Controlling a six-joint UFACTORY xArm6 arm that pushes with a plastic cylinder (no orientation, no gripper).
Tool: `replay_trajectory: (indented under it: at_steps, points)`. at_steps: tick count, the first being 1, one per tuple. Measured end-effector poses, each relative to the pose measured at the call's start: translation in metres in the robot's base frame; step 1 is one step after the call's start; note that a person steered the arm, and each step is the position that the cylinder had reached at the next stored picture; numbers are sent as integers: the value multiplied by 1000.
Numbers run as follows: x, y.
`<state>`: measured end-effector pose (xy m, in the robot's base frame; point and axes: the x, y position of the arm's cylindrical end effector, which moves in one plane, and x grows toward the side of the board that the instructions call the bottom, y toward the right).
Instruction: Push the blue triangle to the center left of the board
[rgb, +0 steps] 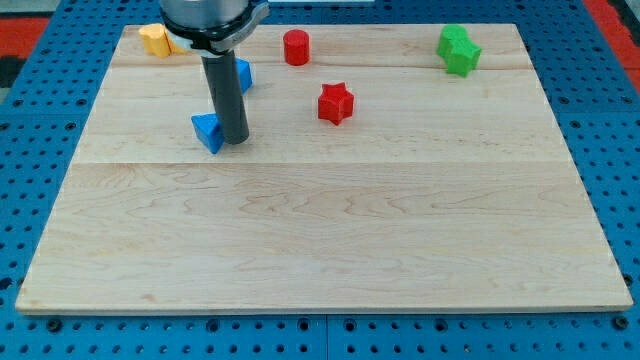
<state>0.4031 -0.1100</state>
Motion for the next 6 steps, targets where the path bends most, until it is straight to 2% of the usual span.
replay_trajectory:
  at_steps: [3,6]
  points:
    - [-27,-26]
    - [-25,-77]
